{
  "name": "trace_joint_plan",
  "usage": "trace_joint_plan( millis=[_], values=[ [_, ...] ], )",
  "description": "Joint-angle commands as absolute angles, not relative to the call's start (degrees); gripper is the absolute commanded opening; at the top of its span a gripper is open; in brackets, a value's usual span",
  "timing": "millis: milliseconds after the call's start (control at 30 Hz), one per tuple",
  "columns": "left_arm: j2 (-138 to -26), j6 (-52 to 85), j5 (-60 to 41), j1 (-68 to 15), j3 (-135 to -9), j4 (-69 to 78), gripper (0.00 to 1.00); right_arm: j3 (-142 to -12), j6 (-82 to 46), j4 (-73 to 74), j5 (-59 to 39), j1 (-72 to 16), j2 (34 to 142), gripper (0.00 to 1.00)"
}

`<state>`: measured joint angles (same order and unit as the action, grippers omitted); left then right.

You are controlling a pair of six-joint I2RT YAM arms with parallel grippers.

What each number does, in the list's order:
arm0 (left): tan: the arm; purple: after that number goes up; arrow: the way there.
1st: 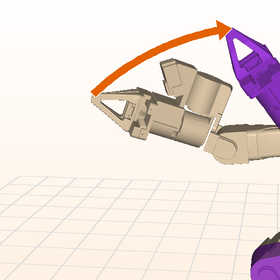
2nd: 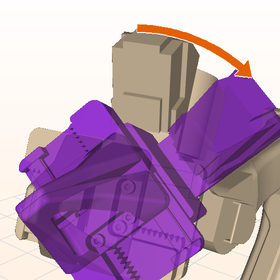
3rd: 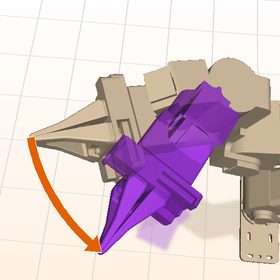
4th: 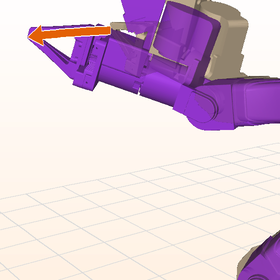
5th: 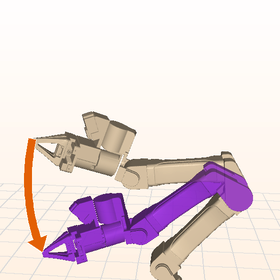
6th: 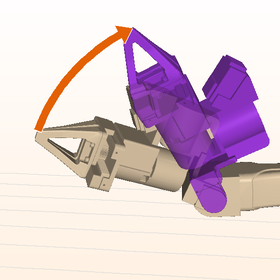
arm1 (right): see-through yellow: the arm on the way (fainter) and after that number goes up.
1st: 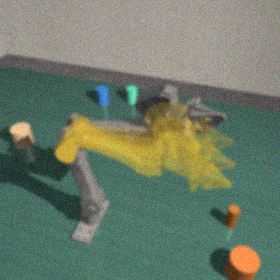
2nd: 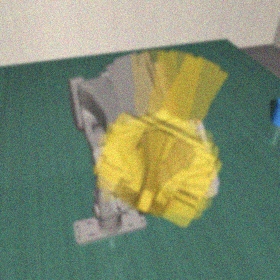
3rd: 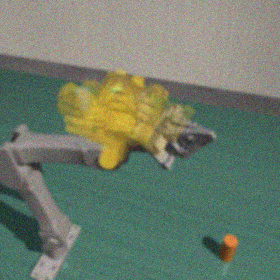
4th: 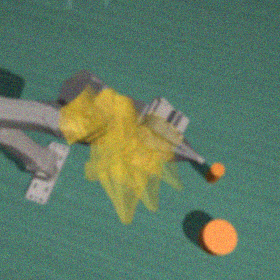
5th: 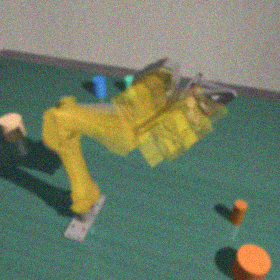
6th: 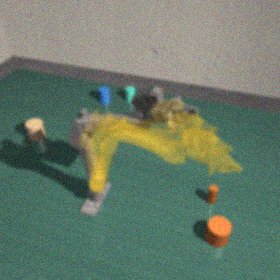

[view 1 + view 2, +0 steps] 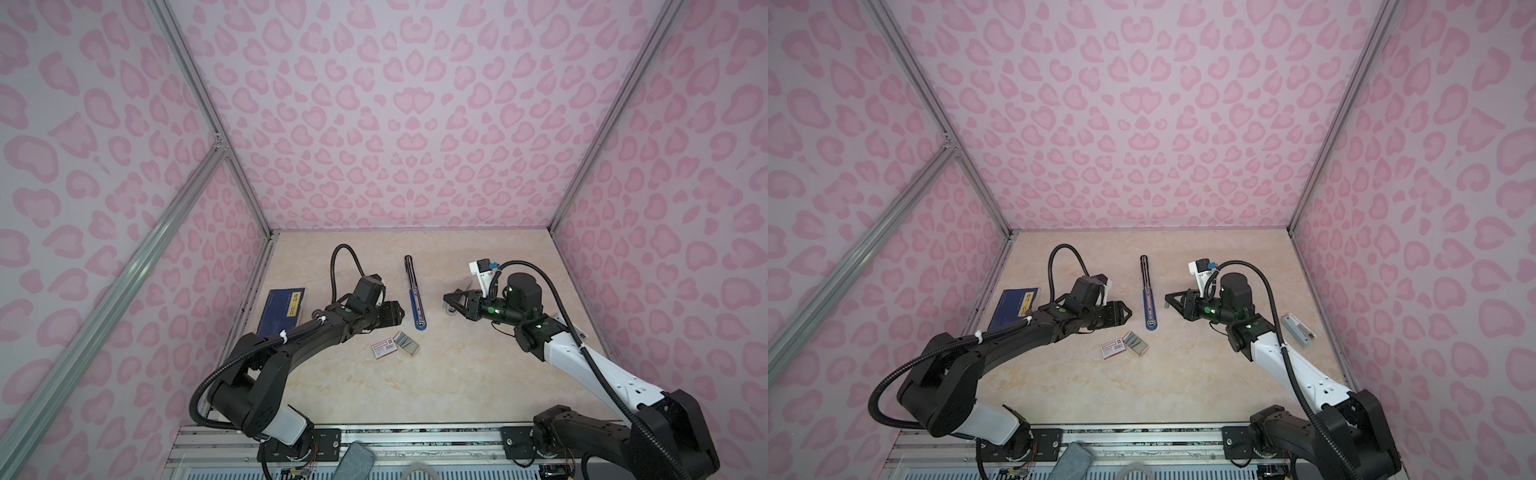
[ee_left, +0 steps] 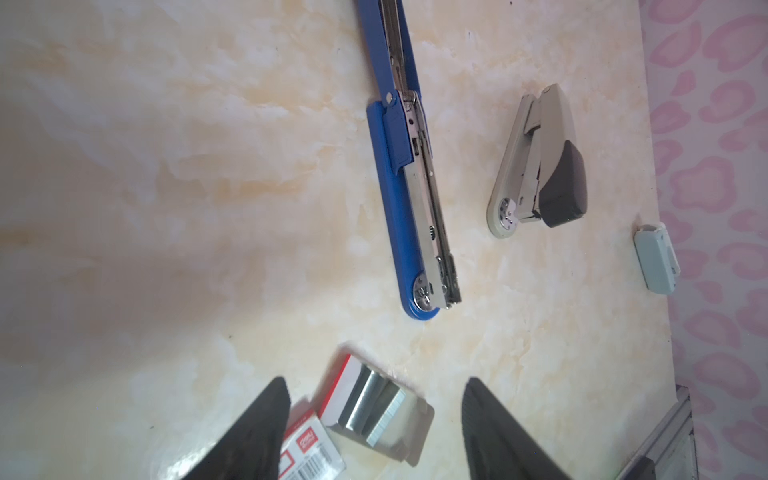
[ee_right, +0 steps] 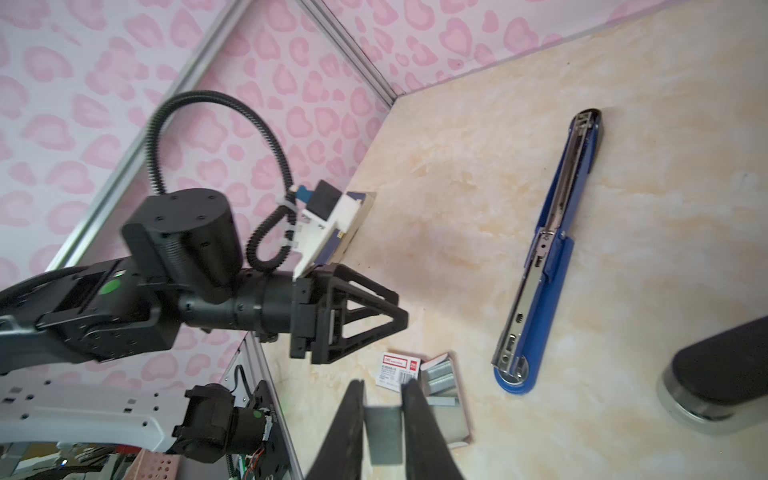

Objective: Load the staples into the stapler
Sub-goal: 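Carry the strip with right gripper to the blue stapler while left gripper draws back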

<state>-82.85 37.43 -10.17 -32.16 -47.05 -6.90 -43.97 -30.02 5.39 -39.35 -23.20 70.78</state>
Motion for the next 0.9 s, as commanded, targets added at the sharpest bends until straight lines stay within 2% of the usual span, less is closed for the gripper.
trace_joint_plan(
  millis=[0,233,400,867],
  values=[
    [-78.76,38.53,-7.76,-31.24,-44.53,-5.83,0.71,-48.55,-24.01,-7.25,-28.93,-25.35,74.07,0.19],
    [-72.17,39.44,-8.69,-30.02,-41.38,-4.21,0.74,-60.59,-22.54,-16.86,-15.28,-30.21,85.13,0.19],
    [-69.62,40.34,-13.97,-29.53,-39.20,-0.29,0.76,-68.13,-22.40,-20.74,-8.74,-32.40,92.54,0.19],
    [-69.50,42.09,-15.73,-29.19,-37.09,0.40,0.73,-80.20,-23.44,-23.64,-4.63,-35.65,107.39,0.18]
  ],
)
